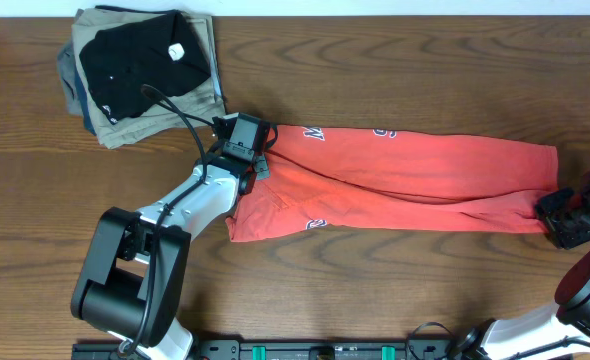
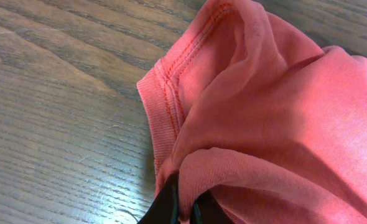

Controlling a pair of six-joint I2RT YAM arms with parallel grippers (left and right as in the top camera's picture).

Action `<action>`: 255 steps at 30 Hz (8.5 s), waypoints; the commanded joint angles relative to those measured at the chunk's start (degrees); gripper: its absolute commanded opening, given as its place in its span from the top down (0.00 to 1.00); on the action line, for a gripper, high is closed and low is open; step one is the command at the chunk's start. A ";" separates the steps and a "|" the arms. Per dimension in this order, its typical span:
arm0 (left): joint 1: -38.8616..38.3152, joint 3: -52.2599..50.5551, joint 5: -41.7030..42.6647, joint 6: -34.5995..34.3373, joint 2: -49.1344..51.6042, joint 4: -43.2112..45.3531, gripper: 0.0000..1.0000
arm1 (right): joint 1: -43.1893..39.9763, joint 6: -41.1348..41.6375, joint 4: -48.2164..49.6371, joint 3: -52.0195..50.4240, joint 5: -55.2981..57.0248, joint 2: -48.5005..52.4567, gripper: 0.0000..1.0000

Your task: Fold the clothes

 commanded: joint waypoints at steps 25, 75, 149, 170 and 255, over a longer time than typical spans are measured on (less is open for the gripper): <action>0.26 0.98 -1.11 1.01 0.35 -0.15 0.93 | -0.28 -0.48 -6.19 4.24 -0.39 0.48 0.94; 0.26 2.45 -3.48 6.91 -2.23 3.21 0.58 | 4.66 -4.96 10.49 8.57 -6.16 0.48 0.28; 9.16 -3.91 12.76 -5.29 -3.17 -31.47 0.94 | 25.22 -11.56 -10.40 4.96 -3.69 2.49 0.99; 9.16 -3.91 5.51 -6.34 -24.92 -37.27 0.32 | 10.91 -15.28 -8.81 5.77 -7.30 -10.73 0.18; 9.14 -3.91 5.77 -6.43 -24.44 -37.86 0.02 | 43.74 -14.10 -9.33 -0.26 -22.86 -15.87 0.99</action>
